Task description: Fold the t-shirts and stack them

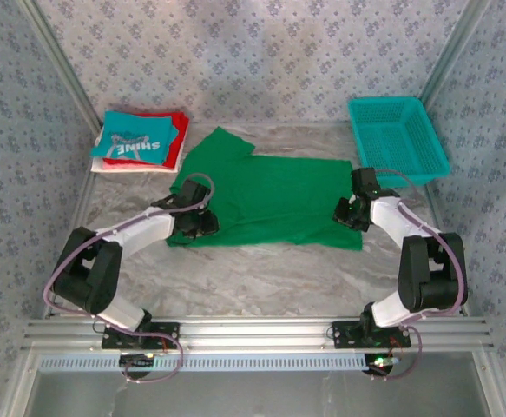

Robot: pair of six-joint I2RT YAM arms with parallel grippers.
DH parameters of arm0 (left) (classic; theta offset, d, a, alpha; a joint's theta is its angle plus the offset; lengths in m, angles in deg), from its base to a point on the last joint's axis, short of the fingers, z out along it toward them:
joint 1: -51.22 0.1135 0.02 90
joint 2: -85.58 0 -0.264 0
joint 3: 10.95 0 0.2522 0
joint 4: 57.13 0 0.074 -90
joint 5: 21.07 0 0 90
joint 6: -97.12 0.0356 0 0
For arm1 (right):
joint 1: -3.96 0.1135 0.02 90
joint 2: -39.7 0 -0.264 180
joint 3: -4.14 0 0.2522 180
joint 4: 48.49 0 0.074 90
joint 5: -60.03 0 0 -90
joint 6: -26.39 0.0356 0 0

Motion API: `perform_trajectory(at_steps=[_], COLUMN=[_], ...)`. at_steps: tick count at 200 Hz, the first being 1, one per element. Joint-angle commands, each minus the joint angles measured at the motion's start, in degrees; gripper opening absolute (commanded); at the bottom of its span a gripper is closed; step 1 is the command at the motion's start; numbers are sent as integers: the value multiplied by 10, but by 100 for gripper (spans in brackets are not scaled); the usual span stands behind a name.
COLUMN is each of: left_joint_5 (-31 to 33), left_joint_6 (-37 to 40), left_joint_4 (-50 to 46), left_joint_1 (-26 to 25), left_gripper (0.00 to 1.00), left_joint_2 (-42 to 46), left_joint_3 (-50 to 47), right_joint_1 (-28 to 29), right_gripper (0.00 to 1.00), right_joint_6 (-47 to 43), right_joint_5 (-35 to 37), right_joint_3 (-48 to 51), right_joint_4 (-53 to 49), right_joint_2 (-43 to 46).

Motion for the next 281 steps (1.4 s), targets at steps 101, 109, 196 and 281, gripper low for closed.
perform_trajectory(at_steps=[101, 109, 196, 281], left_joint_5=[33, 39, 78, 144], left_joint_6=[23, 31, 178, 169], left_joint_4=[-1, -10, -108, -39], left_joint_1=[-5, -5, -9, -14], left_gripper=[5, 4, 11, 43], left_joint_2=[-33, -31, -208, -33], left_joint_3=[49, 59, 318, 201], right_joint_1=[1, 1, 0, -3], right_gripper=[29, 29, 30, 31], right_joint_6=[-8, -9, -8, -13], right_joint_5=[-3, -3, -5, 2], right_joint_3=[-12, -12, -10, -5], right_joint_4=[-14, -14, -16, -35], right_joint_2=[5, 5, 12, 42])
